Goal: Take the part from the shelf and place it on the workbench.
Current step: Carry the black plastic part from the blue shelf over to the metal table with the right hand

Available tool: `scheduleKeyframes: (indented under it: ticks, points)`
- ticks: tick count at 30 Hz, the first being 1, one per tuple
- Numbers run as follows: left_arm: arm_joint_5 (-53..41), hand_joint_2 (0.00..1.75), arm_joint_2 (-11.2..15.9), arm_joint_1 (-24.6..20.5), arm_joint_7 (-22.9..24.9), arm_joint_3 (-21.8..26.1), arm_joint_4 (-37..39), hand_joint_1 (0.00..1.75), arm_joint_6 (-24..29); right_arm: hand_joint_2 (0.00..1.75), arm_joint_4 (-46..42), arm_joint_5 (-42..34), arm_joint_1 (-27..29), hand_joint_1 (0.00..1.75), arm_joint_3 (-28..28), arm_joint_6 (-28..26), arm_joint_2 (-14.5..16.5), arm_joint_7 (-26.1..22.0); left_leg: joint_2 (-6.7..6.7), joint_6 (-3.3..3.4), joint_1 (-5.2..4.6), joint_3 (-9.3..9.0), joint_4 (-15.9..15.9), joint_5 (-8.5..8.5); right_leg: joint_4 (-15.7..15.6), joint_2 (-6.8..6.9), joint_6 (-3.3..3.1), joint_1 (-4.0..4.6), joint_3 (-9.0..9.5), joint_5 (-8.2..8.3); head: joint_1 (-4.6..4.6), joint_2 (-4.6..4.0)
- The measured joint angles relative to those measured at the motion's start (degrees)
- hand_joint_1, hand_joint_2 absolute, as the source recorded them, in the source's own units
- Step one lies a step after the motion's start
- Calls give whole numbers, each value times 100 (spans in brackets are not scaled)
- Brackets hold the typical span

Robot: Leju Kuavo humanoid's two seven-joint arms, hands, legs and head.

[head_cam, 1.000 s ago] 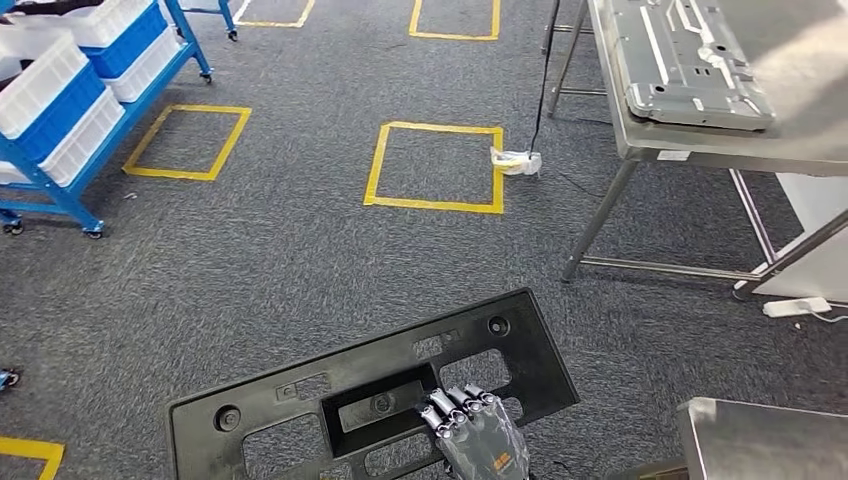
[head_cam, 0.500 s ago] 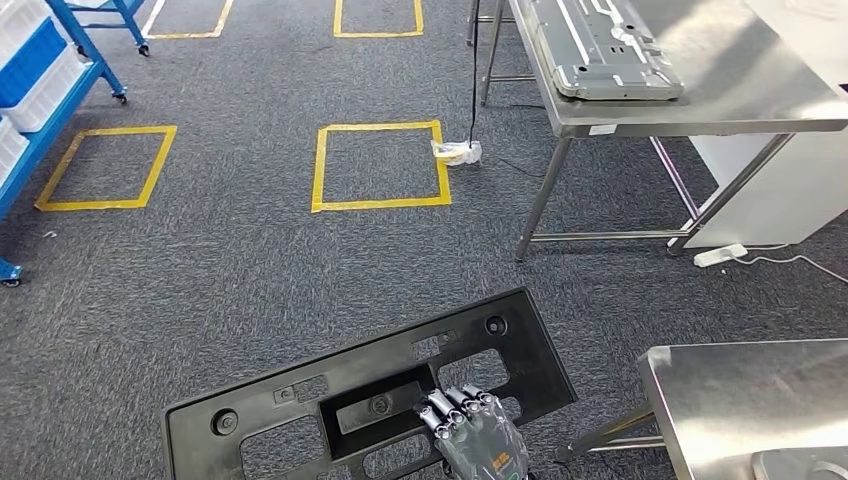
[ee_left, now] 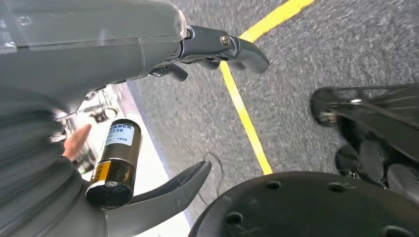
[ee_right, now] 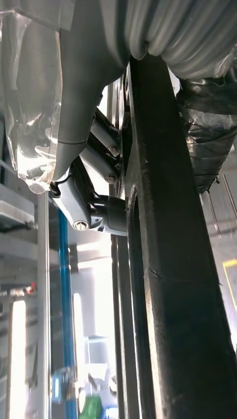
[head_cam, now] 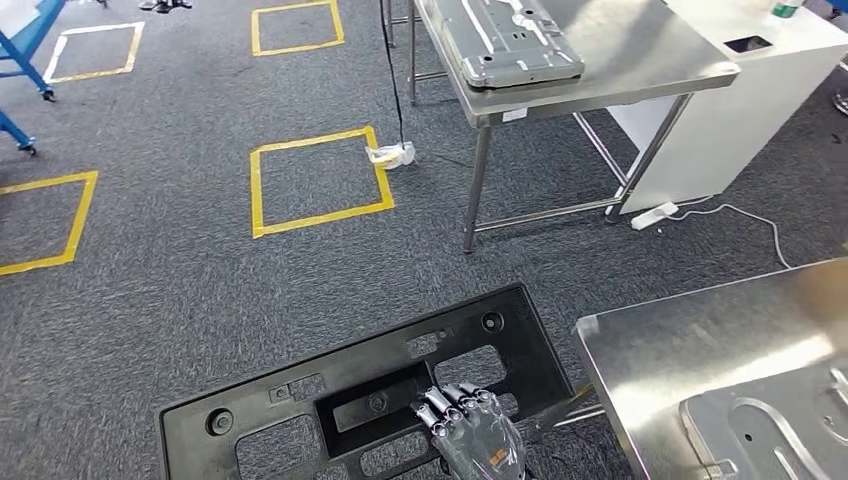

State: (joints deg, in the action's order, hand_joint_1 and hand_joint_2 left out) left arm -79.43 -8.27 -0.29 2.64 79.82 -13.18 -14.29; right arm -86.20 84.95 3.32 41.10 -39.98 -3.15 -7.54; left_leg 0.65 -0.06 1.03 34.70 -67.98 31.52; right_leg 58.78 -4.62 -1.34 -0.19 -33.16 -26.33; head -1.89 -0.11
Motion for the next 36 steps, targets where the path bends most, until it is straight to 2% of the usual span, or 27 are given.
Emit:
scheduleKeyframes:
  ticks: [2,3,4,5,6,8,9,10,11,12,13,14,15,17,19,21,23,25,26,27,28,29,30,32,33,34,36]
  points:
    - [-30,175,9,0,-1,5,0,0,-1,175,-1,-5,-9,175,-25,0,7,0,295,30,9,-234,665,-303,52,-145,43,0,-37,-15,-2,0]
    - [-45,175,13,-1,-2,7,0,0,-2,175,-3,-17,-15,175,-38,0,9,-2,404,40,5,-283,823,-342,68,-206,76,-9,-67,-14,-4,0]
    - [-57,175,16,-6,-3,8,-1,0,-4,175,-7,-32,-20,175,-54,0,9,-7,438,52,-3,-296,869,-327,71,-270,118,-22,-93,-3,-4,0]
    - [-69,175,18,-11,-4,8,-1,0,-7,175,-11,-47,-24,175,-70,0,9,-15,375,73,-7,-306,890,-342,59,-339,162,-33,-117,16,-7,0]
    - [-79,175,20,-16,-3,9,-2,0,-10,175,-15,-58,-23,175,-87,-1,8,-23,302,107,-2,-321,922,-365,65,-314,194,-36,-132,16,-8,0]
    - [-95,175,23,-15,-3,10,-2,0,-17,175,-22,-62,-41,175,-111,-2,5,-34,141,188,16,-343,992,-415,291,-13,240,-12,-254,-137,-28,0]
    - [-100,175,24,-7,-4,11,-2,0,-21,175,-26,-53,-61,175,-118,-2,3,-28,57,217,13,-344,1010,-426,569,195,252,-10,-382,-302,-35,0]
    - [-109,175,26,1,-4,11,-2,0,-25,175,-30,-36,-89,175,-124,-2,2,-10,-23,234,3,-341,1015,-426,923,334,270,-13,-555,-489,-44,0]
    - [-127,175,30,7,-4,11,-2,0,-30,175,-40,-16,-118,175,-131,-2,-5,35,-109,241,-4,-337,1013,-422,1282,388,288,-26,-728,-640,-44,0]
    - [-152,175,33,6,-3,11,-2,0,-35,175,-57,-1,-159,175,-141,-2,-30,112,-196,241,-8,-335,1010,-417,1526,412,305,-40,-843,-705,-44,0]
    - [-183,175,36,2,-3,11,-2,0,-42,175,-80,-15,-219,175,-161,-2,-79,216,-281,236,-10,-335,1006,-411,1570,430,318,-51,-859,-663,-44,0]
    - [-218,175,38,-6,-2,12,-2,0,-48,175,-114,-70,-306,175,-195,-2,-154,318,-358,228,-10,-338,1001,-404,1393,459,324,-59,-761,-524,-45,0]
    - [-248,175,39,-16,-1,12,-2,0,-53,175,-153,-165,-422,175,-252,-2,-246,393,-428,217,-10,-345,995,-394,1024,525,319,-60,-559,-326,-45,0]
    - [-288,175,40,-32,0,12,-2,0,-60,175,-237,-408,-677,175,-429,-1,-441,436,-539,180,-25,-365,982,-369,266,749,263,-14,-158,-72,-45,0]
    - [-300,175,42,-41,0,13,-2,0,-62,175,-298,-547,-855,175,-611,-1,-579,422,-632,126,-38,-392,981,-346,-19,835,202,40,-26,-33,-47,0]
    - [-302,175,44,-56,0,14,-2,0,-62,175,-341,-555,-918,175,-710,-2,-651,400,-695,60,-37,-429,987,-317,-49,710,154,31,-20,-4,-46,0]
    - [-309,175,55,-63,0,15,-2,0,-62,175,-380,-523,-941,175,-755,-2,-688,366,-501,6,-18,-380,794,-159,-99,590,90,-10,12,30,-41,0]
    - [-319,175,64,-58,0,15,-2,0,-61,175,-398,-528,-963,175,-780,-2,-699,348,-210,-22,1,-102,165,190,-117,479,44,-29,24,45,-37,0]
    - [-325,175,64,-53,0,15,-2,0,-61,175,-399,-578,-970,175,-790,-2,-706,348,-149,-31,3,89,-223,353,-113,420,34,-25,22,44,-35,0]
    - [-332,175,65,-47,1,15,-2,0,-63,175,-407,-728,-976,175,-806,1,-726,333,-122,-39,4,253,-530,440,-106,351,28,-21,22,41,-35,0]
    - [-339,175,67,-39,1,15,-2,0,-65,175,-432,-1002,-984,175,-836,7,-769,285,-111,-41,5,341,-655,408,-91,273,28,-19,23,34,-34,0]
    - [-345,175,72,-33,1,16,-2,0,-67,175,-482,-1336,-993,175,-886,15,-831,199,-100,-38,8,327,-554,260,-69,192,36,-22,25,24,-34,0]
    - [-348,175,79,-27,1,20,-3,0,-69,175,-560,-1699,-998,175,-966,28,-903,75,-64,-34,14,220,-253,29,-37,109,53,-31,26,6,-34,0]
    - [-352,175,92,-10,0,44,-4,0,-70,175,-757,-2149,-985,175,-1210,56,-1033,-205,167,-25,38,-64,468,-317,50,-37,113,-47,-1,-41,-38,0]
    - [-356,175,95,-3,-2,63,-4,0,-72,175,-849,-2220,-960,175,-1340,70,-1072,-326,270,-17,45,-156,688,-381,82,-101,149,-49,-28,-54,-39,0]
    - [-363,175,95,-3,-4,83,-4,0,-75,175,-924,-2228,-917,175,-1456,79,-1099,-424,336,-2,42,-196,776,-370,96,-164,186,-54,-58,-53,-39,0]
    - [-386,175,97,-14,-10,104,-5,0,-84,175,-1003,-2169,-787,175,-1621,82,-1122,-551,255,59,28,-216,809,-374,80,-266,260,-67,-96,-30,-39,0]
